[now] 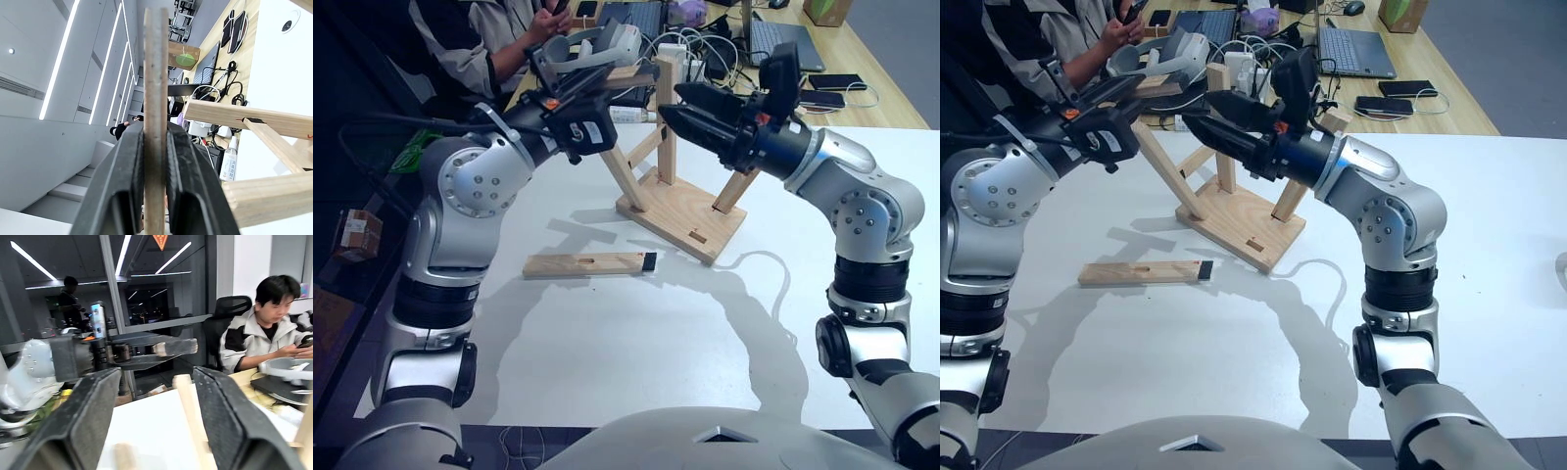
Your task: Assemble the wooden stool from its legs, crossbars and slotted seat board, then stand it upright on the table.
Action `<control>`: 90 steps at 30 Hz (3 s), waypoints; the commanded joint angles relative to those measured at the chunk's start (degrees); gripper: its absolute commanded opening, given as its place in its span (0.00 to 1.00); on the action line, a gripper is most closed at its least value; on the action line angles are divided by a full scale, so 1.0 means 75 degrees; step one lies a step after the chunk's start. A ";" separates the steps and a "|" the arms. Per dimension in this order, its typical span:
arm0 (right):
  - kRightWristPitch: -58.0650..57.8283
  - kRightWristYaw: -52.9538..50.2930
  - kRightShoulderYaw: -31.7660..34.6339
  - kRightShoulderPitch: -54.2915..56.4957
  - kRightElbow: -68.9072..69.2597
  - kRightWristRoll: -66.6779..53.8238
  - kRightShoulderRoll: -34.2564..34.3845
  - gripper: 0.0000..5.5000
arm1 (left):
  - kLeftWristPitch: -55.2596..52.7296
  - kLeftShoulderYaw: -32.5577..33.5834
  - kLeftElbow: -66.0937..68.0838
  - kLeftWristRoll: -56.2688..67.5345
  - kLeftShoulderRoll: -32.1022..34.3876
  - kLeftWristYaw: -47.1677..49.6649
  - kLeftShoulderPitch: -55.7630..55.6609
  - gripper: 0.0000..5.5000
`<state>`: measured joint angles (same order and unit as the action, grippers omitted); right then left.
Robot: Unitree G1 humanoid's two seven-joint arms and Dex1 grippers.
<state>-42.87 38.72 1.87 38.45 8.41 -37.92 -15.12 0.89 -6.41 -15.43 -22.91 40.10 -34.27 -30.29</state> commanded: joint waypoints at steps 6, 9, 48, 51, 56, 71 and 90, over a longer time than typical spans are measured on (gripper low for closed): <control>0.1404 -0.1100 -0.0380 0.0292 -0.1295 0.1537 0.0532 0.55 | -0.0472 -0.0111 -0.0423 0.0924 -0.0358 -0.0479 0.0146 0.07; 0.1604 -0.1347 -0.0330 0.0257 -0.1094 0.1435 0.1001 0.55 | -0.1046 -0.0003 -0.0390 0.1247 -0.0764 -0.0300 0.0306 0.07; 0.0683 -0.1503 0.0925 -0.0626 0.0581 -0.1037 0.1134 0.55 | -0.7130 0.3911 -0.1601 0.7115 -0.0586 -0.1615 0.2865 0.07; 0.0705 -0.1514 0.1008 -0.0759 0.0577 -0.0963 0.0906 0.55 | -0.7710 0.4300 -0.1486 0.7708 0.0103 -0.2438 0.4255 0.07; 0.0709 -0.1501 0.0874 -0.0909 0.0580 -0.0882 0.0759 0.55 | -0.7009 0.3757 -0.0877 0.6964 0.1268 -0.3021 0.5594 0.07; 0.0620 -0.1615 0.0576 -0.0671 0.0437 -0.0888 0.0707 0.55 | -0.4716 0.1532 0.1933 0.5139 0.0720 -0.1844 0.3615 0.07; 0.0803 -0.1924 0.0437 -0.1127 0.0514 -0.0632 0.0827 0.55 | -0.5885 0.1920 0.2188 0.5393 -0.1953 0.1499 0.2610 0.07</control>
<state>-37.28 24.89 5.70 30.59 11.54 -43.40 -9.39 -41.00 10.59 -0.93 18.56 28.62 -25.15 -10.56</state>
